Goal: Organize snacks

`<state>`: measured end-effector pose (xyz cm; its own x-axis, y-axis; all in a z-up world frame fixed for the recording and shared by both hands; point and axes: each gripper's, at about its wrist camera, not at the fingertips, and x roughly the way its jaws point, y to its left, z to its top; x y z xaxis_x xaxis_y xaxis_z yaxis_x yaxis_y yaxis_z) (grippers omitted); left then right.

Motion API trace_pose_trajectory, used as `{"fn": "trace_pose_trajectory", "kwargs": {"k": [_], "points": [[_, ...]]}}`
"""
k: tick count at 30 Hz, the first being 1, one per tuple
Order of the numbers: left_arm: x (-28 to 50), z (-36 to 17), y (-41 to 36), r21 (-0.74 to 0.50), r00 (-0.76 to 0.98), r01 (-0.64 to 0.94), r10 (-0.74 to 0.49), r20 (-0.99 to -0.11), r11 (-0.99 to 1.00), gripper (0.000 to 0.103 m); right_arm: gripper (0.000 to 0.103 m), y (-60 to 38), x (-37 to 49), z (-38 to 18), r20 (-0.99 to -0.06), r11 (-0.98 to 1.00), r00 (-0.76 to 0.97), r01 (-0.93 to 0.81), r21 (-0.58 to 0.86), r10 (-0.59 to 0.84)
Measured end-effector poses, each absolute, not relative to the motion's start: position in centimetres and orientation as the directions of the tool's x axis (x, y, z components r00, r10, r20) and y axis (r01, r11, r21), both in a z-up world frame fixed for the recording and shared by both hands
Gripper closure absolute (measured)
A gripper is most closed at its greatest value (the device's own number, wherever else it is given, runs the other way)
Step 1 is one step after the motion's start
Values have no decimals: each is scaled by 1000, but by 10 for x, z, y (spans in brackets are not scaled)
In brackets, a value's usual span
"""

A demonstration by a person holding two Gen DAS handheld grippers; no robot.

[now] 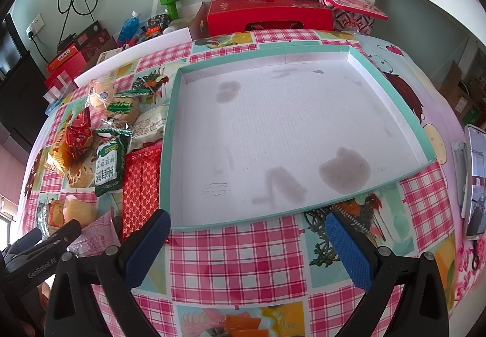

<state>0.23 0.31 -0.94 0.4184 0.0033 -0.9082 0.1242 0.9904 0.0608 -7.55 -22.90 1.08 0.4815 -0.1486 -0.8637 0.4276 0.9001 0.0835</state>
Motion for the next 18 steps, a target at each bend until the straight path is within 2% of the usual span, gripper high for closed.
{"fn": "trace_pose_trajectory", "kwargs": {"k": [18], "points": [[1,-10,2,47,416,124,-9,-909,991,0,0,-229,-75,11,-865,900,480,428,82,-149]]}}
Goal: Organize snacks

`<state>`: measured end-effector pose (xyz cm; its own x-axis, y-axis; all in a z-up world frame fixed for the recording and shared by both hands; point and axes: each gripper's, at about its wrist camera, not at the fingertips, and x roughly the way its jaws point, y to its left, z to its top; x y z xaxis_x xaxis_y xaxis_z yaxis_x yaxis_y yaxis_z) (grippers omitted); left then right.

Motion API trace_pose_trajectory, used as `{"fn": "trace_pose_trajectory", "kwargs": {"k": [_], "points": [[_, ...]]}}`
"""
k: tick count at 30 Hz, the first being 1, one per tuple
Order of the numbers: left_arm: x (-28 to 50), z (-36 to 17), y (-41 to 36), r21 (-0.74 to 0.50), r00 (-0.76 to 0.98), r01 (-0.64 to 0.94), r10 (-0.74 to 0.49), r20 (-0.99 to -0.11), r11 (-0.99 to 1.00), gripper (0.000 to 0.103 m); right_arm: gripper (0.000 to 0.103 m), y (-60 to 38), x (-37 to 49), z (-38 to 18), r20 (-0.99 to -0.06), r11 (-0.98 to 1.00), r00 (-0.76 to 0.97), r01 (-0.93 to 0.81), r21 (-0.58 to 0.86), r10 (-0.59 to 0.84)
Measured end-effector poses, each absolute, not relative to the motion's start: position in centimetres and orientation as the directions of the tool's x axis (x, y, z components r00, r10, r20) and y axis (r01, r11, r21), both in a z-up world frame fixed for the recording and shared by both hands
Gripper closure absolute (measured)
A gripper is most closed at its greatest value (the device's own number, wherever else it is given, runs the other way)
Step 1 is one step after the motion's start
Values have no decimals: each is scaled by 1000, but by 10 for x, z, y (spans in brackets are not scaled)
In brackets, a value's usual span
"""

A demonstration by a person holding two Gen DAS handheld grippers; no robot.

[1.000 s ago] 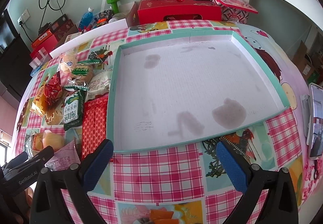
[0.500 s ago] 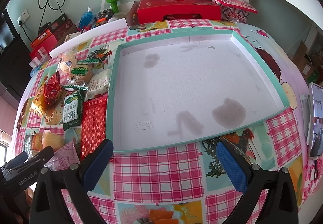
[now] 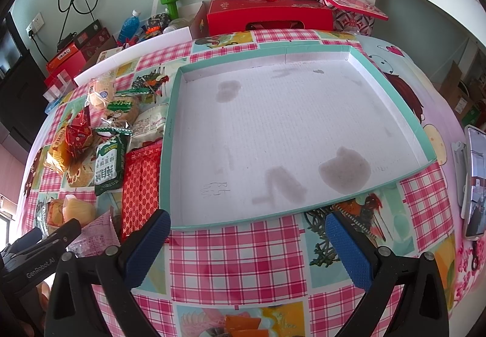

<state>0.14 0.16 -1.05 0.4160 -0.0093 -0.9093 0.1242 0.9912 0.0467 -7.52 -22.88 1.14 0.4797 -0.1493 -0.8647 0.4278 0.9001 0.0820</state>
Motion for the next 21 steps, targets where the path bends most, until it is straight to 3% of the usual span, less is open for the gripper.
{"fn": "trace_pose_trajectory", "kwargs": {"k": [13,21], "points": [[3,-4,7,30,422,115,-22,-906,993,0,0,-220,-72,11,-860,909,484,411,62,-160],[8,15,42,-8,470,17,-15,-883,1000,0,0,-182,-63,26,-811,959,576,274,71,-105]]}}
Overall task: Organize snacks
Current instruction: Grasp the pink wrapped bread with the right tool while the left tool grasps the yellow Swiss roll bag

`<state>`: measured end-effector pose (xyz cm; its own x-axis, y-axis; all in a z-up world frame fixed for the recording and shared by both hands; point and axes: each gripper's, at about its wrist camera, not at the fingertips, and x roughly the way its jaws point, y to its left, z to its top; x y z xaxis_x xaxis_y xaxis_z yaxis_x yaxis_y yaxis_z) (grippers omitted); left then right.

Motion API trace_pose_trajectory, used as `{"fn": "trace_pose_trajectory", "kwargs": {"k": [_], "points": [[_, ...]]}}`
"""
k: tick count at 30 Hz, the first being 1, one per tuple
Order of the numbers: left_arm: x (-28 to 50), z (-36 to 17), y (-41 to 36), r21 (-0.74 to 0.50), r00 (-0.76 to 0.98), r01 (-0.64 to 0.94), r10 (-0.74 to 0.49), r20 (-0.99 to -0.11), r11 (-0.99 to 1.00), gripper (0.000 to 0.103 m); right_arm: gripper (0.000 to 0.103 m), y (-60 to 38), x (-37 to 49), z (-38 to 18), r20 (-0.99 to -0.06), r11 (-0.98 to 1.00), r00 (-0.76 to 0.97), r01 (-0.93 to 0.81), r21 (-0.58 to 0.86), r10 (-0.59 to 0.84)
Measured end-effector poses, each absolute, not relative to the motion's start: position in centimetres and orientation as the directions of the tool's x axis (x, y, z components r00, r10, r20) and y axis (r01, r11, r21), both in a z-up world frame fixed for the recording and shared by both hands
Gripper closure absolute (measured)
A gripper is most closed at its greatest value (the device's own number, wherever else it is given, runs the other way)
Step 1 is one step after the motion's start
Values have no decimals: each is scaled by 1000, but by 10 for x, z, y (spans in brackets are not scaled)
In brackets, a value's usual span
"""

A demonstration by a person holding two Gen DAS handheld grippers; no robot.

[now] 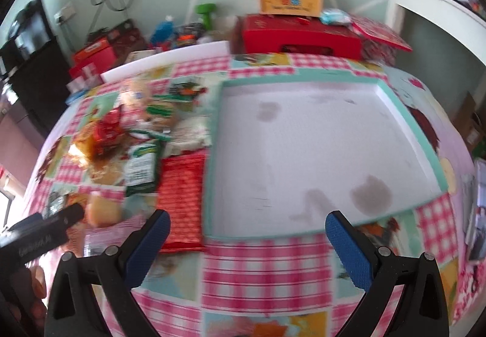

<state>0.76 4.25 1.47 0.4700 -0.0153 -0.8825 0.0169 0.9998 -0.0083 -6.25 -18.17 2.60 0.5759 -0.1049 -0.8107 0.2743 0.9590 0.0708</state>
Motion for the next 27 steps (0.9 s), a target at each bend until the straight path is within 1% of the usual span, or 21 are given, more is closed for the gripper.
{"fn": "trace_pose_trajectory", "kwargs": {"k": [3,7,15,21,27], "points": [[11,17,61,-13,475,-28,2,-880,1000,0,0,-162,-55,21,-819,974,571,213,80,-58],[14,10,77,-11,449,-62,18,-893,998,0,0,-140,-48,11,-837,980,546,153,127,23],[17,-7,71,-9,395,-23,0,-919,1000,0,0,-98,-38,-8,-862,987,494,37,155,117],[17,-9,80,-25,391,-49,-4,-920,999,0,0,-73,-33,-17,-871,989,471,-31,143,141],[17,-8,77,-34,390,-33,-18,-921,999,0,0,-56,-27,-24,-882,989,449,-78,122,144]]}}
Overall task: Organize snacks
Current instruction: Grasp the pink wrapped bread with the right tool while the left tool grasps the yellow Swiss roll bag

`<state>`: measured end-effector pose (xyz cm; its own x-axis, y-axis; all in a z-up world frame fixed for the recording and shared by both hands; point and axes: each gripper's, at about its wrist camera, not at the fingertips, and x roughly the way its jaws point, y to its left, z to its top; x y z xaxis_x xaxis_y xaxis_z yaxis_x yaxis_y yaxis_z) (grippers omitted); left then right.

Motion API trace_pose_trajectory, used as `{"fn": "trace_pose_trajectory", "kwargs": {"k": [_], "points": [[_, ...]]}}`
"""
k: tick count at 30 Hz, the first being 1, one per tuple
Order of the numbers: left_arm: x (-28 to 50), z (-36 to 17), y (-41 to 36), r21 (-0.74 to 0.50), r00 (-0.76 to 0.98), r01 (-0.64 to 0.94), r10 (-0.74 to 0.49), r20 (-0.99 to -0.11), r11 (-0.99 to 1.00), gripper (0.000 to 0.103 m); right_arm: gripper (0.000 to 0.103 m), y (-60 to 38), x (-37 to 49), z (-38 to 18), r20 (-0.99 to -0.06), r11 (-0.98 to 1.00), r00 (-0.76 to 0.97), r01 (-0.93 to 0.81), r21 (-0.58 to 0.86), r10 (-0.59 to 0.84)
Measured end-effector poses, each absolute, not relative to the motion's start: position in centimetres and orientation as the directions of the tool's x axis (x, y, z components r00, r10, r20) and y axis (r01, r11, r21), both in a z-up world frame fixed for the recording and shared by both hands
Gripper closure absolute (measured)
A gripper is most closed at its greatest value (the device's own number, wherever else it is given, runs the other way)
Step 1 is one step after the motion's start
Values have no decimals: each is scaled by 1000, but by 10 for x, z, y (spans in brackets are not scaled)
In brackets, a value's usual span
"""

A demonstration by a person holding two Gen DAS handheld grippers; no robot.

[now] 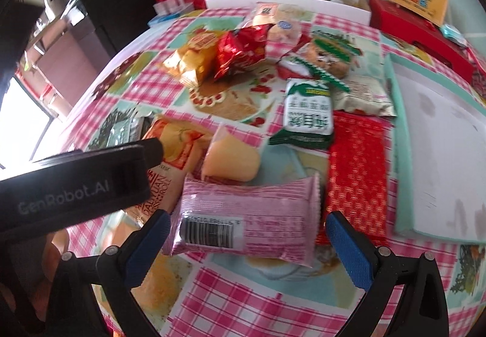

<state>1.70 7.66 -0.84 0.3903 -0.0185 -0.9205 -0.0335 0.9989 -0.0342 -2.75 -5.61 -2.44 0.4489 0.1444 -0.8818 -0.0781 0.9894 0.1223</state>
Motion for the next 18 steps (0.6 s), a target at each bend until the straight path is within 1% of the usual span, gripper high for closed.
{"fn": "trace_pose_trajectory", "kwargs": {"k": [3,7,12,13,15,18], "points": [[16,-8,74,-36,390,-22,-24,-921,999,0,0,-58,-26,-26,-885,994,452,-61,96,113],[15,-9,69,-42,384,1,-40,-923,999,1,0,-68,-26,-25,-884,995,458,-17,101,98],[15,-12,61,-60,369,37,-70,-927,997,15,3,-69,-26,-25,-885,994,454,-14,109,104],[15,-13,60,-68,363,44,-80,-928,997,17,7,-68,-26,-25,-884,994,455,-20,109,106],[14,-14,58,-75,359,52,-89,-929,996,23,7,-66,-26,-25,-884,995,456,-27,100,101],[13,-15,53,-65,362,68,-85,-928,996,32,9,-65,-25,-26,-881,992,456,-40,122,127]]}}
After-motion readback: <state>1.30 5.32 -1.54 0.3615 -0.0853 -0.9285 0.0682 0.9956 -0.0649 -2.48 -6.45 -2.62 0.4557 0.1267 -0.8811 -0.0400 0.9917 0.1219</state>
